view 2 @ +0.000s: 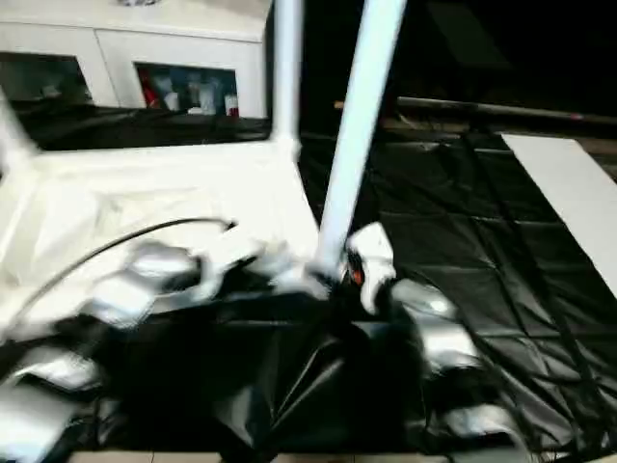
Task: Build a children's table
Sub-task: Rotate leg to tighten
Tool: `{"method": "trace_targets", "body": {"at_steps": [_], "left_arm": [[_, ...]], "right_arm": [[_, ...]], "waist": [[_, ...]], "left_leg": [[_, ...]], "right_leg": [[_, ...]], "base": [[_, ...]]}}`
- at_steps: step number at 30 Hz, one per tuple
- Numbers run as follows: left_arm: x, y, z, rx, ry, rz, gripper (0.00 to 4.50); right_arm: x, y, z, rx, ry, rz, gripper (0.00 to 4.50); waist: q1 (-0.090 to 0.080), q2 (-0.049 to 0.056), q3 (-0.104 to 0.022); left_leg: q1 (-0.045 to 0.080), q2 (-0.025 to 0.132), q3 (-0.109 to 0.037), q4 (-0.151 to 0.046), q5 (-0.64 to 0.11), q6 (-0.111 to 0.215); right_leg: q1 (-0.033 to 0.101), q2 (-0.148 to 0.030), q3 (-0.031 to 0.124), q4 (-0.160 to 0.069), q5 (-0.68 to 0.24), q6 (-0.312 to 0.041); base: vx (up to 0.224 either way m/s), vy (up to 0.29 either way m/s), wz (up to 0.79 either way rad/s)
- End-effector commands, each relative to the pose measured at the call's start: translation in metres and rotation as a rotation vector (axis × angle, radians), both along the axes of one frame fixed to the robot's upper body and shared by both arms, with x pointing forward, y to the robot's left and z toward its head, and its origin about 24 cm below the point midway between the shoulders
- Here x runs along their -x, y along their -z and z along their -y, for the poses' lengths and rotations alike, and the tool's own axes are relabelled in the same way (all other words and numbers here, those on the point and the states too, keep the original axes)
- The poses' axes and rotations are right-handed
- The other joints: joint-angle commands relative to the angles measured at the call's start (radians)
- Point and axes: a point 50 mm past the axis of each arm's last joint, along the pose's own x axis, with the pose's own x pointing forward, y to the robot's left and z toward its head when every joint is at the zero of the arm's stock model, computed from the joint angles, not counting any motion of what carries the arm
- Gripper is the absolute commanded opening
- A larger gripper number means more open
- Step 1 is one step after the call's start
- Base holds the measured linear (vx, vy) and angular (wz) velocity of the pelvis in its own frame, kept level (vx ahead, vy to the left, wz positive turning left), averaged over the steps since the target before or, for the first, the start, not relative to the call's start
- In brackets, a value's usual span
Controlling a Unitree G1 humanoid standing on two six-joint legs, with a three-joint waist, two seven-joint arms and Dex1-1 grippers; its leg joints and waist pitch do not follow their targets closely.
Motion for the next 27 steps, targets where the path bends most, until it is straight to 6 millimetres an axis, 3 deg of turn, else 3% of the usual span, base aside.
{"method": "trace_targets", "body": {"at_steps": [1,5,8,9,10,13,15,20,23,24,25,27], "left_arm": [[-0.002,0.015,-0.003,-0.002,-0.148,-0.028,0.0],[-0.003,0.014,0.008,0.008,-0.14,-0.022,0.0],[-0.001,0.014,0.012,0.004,-0.084,-0.016,0.0],[0.0,0.013,0.012,0.004,-0.068,-0.009,0.0],[0.0,0.014,0.011,0.001,-0.065,-0.011,0.0],[0.001,0.015,0.01,-0.003,-0.05,0.0,0.0],[0.001,0.015,0.009,-0.002,-0.039,0.004,0.0],[0.002,0.013,0.006,0.026,-0.021,0.015,0.0],[0.002,0.009,0.008,0.069,-0.023,0.051,0.0],[0.002,0.009,0.008,0.069,-0.023,0.051,0.0],[0.002,0.003,0.009,0.139,-0.014,0.039,0.27],[0.004,-0.002,0.009,0.172,0.012,0.021,0.44]], "right_arm": [[0.005,0.022,0.007,0.011,0.18,-0.118,2.69],[0.003,0.022,-0.008,-0.026,0.235,-0.123,2.69],[0.003,0.012,-0.019,-0.075,0.132,-0.049,2.69],[0.003,0.008,-0.019,-0.108,0.115,-0.031,3.24],[0.003,0.004,-0.018,-0.134,0.105,-0.009,3.38],[0.004,-0.002,-0.01,-0.14,0.075,0.024,3.58],[0.006,-0.007,0.003,-0.116,0.032,0.037,3.73],[0.024,-0.021,0.046,-0.046,-0.125,0.057,3.93],[0.035,-0.025,0.056,-0.034,-0.215,0.052,3.93],[0.035,-0.025,0.056,-0.034,-0.215,0.052,3.93],[0.045,-0.03,0.059,-0.039,-0.311,0.04,3.96],[0.049,-0.033,0.056,-0.053,-0.366,0.039,3.99]], "waist": [[-0.002,-0.003,-0.037],[-0.001,-0.001,-0.04],[0.0,-0.001,-0.04],[0.002,0.0,-0.04],[0.006,0.0,-0.041],[0.01,-0.004,-0.041],[0.01,-0.011,-0.04],[0.022,-0.015,-0.038],[0.02,-0.013,-0.038],[0.021,-0.018,-0.038],[0.022,-0.013,-0.037],[0.024,-0.016,-0.04]], "left_leg": [[-0.001,0.011,0.004,-0.071,-0.226,0.001],[-0.003,0.01,0.003,-0.071,-0.205,0.008],[-0.005,0.012,0.004,-0.071,-0.212,0.021],[-0.005,0.012,0.004,-0.07,-0.206,0.025],[-0.004,0.013,0.005,-0.07,-0.202,0.03],[-0.009,0.013,0.005,-0.069,-0.168,0.052],[-0.009,0.012,0.006,-0.068,-0.169,0.055],[-0.007,0.014,0.008,-0.064,-0.174,0.076],[-0.01,0.012,0.007,-0.062,-0.164,0.083],[-0.011,0.012,0.008,-0.061,-0.163,0.092],[-0.012,0.012,0.007,-0.062,-0.169,0.096],[-0.013,0.017,0.004,-0.063,-0.155,0.1]], "right_leg": [[0.033,-0.05,0.029,-0.09,-0.273,-0.172],[0.037,-0.05,0.027,-0.087,-0.214,-0.176],[0.04,-0.051,0.027,-0.086,-0.19,-0.184],[0.041,-0.052,0.028,-0.086,-0.185,-0.187],[0.042,-0.052,0.028,-0.086,-0.178,-0.188],[0.048,-0.052,0.027,-0.081,-0.121,-0.197],[0.048,-0.051,0.026,-0.082,-0.133,-0.197],[0.049,-0.052,0.027,-0.089,-0.19,-0.175],[0.048,-0.052,0.026,-0.089,-0.199,-0.175],[0.049,-0.052,0.026,-0.091,-0.195,-0.174],[0.049,-0.051,0.025,-0.092,-0.206,-0.177],[0.053,-0.054,0.025,-0.085,-0.189,-0.187]], "base": [[0.0,0.0,0.0],[0.0,0.0,0.0],[0.0,0.0,0.0],[0.0,0.0,0.0],[0.0,0.0,0.0],[0.0,0.0,0.0],[0.0,0.0,0.0],[0.0,0.0,0.0],[0.0,0.0,0.0],[0.0,0.0,0.0],[0.0,0.0,0.0],[0.0,0.0,0.0]]}}
